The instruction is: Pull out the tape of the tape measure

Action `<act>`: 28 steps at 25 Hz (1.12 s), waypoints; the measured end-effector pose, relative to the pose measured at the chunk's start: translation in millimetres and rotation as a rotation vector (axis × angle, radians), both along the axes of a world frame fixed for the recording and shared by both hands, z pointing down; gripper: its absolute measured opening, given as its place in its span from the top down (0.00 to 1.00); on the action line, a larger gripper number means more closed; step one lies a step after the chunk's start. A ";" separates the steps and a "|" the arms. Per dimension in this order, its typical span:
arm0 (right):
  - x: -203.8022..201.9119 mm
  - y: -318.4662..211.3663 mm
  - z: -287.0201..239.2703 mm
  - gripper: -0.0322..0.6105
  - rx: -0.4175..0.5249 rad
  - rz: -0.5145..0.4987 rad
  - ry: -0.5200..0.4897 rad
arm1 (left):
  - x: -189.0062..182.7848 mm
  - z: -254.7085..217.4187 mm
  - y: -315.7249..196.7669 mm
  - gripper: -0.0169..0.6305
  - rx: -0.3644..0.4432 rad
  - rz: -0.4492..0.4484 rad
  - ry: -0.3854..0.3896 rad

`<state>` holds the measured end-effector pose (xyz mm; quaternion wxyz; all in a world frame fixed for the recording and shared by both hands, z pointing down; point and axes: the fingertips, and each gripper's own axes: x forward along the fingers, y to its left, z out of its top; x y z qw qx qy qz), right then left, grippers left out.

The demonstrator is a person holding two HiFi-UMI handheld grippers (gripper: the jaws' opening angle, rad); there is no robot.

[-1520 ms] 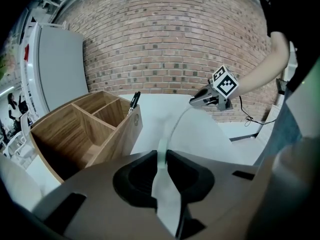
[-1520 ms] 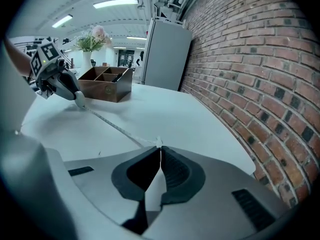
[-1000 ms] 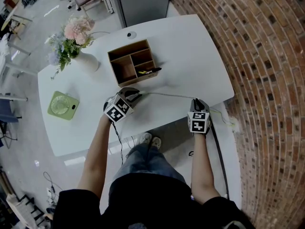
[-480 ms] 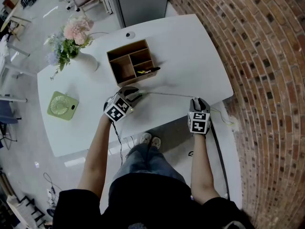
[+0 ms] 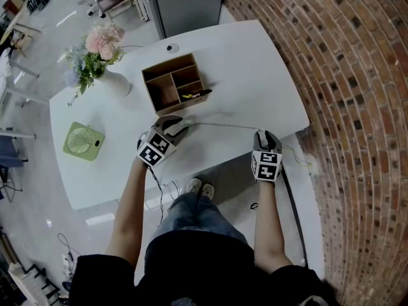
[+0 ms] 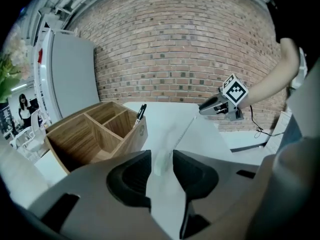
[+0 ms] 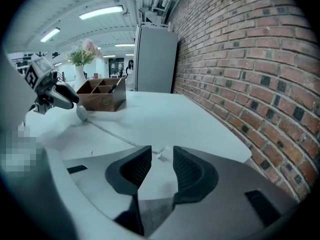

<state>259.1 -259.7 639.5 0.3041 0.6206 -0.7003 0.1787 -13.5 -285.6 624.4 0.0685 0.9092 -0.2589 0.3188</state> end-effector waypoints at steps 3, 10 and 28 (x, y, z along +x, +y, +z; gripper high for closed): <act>0.4 2.7 -28.7 0.77 0.087 0.021 -0.048 | -6.2 -34.1 -3.6 0.77 0.030 -0.095 0.113; -11.8 -1.5 -125.7 0.79 0.328 0.019 -0.121 | -5.8 -121.3 -19.1 0.90 0.221 -0.245 0.230; -23.3 59.5 -225.6 0.95 0.598 0.058 -0.175 | 32.7 -219.5 29.4 0.94 0.418 -0.336 0.360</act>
